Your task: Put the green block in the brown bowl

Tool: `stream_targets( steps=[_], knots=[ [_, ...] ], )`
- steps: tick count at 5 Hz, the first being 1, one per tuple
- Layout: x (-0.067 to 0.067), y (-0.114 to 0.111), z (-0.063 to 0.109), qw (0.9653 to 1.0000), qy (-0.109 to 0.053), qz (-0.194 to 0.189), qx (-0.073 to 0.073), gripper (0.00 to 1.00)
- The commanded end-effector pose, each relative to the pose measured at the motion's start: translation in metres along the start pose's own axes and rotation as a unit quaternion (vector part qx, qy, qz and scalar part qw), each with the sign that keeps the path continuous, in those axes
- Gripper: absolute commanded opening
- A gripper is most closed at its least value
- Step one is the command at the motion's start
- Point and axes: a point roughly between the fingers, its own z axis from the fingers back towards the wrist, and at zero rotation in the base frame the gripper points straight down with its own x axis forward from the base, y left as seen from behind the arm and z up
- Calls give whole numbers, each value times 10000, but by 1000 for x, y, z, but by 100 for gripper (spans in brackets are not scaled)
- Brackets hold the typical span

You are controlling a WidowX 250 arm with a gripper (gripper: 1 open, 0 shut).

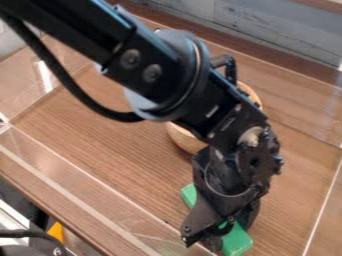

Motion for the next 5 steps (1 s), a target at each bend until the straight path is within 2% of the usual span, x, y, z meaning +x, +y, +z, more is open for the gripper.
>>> stream_targets(
  steps=[1,3,5],
  knots=[
    [-3,-7,11,9999,-25,-31,-149,0],
    [-2,-11,16,9999,-69,64,-112,0],
    [7,-25,45,9994,154,163,-246,0]
  ],
)
